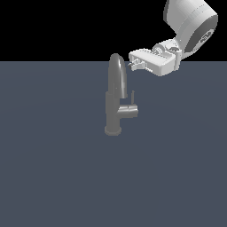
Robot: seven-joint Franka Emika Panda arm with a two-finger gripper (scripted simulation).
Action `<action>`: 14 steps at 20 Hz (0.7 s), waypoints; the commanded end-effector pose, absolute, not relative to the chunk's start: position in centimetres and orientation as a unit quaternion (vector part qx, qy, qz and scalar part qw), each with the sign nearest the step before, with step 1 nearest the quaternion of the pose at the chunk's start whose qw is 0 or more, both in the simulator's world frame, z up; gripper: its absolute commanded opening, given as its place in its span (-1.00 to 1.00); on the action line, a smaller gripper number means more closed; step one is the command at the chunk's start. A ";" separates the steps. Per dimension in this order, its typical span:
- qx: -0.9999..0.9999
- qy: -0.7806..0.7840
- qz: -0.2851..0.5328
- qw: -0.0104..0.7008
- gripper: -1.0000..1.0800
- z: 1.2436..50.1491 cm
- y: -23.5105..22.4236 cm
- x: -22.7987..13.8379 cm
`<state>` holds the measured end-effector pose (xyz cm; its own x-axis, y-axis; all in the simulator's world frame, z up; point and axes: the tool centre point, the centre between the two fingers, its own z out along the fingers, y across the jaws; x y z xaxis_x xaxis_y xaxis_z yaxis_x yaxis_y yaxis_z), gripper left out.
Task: Turn on the faucet by rotating a designated handle.
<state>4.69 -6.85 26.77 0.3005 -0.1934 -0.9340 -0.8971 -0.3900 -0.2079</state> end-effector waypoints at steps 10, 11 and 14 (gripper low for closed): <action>-0.574 0.448 0.517 0.450 -1.00 18.5 -7.2 6.1; -0.565 0.452 0.520 0.453 -1.00 18.0 -7.2 6.1; -0.546 0.459 0.529 0.460 -1.00 16.8 -7.0 6.1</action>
<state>6.05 -7.12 17.34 0.0343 -0.0283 -0.9990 -0.9852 -0.1689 -0.0290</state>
